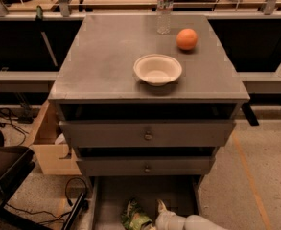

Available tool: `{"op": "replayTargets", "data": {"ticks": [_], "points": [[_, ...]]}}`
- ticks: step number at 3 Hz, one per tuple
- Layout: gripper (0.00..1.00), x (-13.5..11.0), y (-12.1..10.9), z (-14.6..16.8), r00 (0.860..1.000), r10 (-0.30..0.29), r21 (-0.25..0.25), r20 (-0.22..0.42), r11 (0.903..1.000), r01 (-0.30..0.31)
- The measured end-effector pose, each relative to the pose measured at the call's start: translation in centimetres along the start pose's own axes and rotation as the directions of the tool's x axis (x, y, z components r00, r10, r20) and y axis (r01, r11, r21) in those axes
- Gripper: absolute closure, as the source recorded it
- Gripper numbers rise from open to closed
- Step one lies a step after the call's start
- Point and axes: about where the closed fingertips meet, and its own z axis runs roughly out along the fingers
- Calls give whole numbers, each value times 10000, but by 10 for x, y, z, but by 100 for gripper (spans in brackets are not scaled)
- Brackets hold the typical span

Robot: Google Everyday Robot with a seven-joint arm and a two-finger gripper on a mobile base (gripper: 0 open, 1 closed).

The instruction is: Pick green jalapeno chip bag from bottom drawer and place on counter

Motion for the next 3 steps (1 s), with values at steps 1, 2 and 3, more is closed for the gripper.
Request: {"op": "replayTargets", "data": {"ticks": [1, 2, 3], "points": [[0, 25, -7, 40, 9985, 456, -330, 306, 9985, -446], [0, 25, -7, 40, 9985, 456, -330, 306, 9985, -446], [0, 21, -7, 48, 9988, 319, -365, 381, 9989, -305]]}}
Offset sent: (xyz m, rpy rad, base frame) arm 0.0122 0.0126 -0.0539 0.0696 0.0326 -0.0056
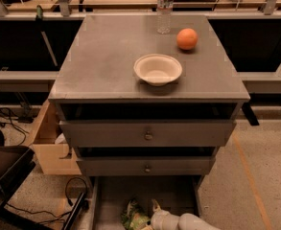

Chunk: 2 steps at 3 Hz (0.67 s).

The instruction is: Pick green jalapeno chip bag from bottom drawer and place on counter

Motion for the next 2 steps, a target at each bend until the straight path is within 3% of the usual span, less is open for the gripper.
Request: {"op": "replayTargets", "data": {"ticks": [1, 2], "points": [[0, -9, -5, 10, 9997, -224, -22, -35, 9997, 224], [0, -15, -4, 15, 9938, -790, -9, -788, 9969, 792]]}}
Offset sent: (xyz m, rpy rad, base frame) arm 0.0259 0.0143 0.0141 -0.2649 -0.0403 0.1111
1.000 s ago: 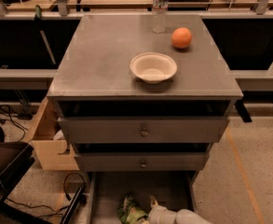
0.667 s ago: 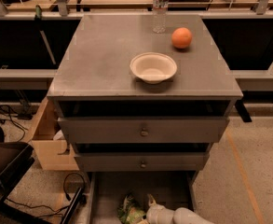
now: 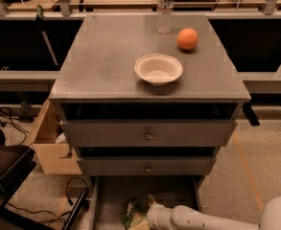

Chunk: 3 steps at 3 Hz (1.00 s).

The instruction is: Pick green jalapeno chip bag from bottom drawer and place on counter

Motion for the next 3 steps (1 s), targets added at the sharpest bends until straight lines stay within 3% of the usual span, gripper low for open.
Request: {"op": "replayTargets", "data": {"ticks": [1, 2, 3], "points": [[0, -2, 0, -11, 9861, -739, 263, -1488, 9966, 787], [0, -5, -1, -18, 9513, -1391, 523, -2752, 9858, 1593], [0, -3, -1, -18, 9286, -1609, 568, -3344, 9801, 1902]]}}
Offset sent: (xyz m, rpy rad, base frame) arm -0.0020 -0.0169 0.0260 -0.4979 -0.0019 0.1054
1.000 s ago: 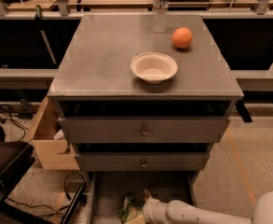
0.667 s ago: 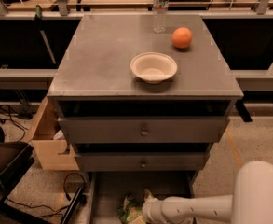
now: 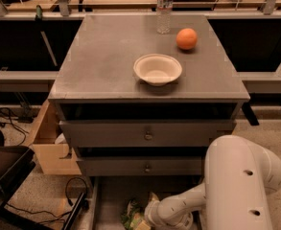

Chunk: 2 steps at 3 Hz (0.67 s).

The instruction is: Pick green jalapeno chip bag from bottom drawer and place on counter

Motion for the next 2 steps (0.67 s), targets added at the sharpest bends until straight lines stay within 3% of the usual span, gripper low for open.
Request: {"op": "replayTargets", "data": {"ticks": [2], "points": [[0, 11, 5, 17, 9995, 263, -192, -171, 9995, -266]]}}
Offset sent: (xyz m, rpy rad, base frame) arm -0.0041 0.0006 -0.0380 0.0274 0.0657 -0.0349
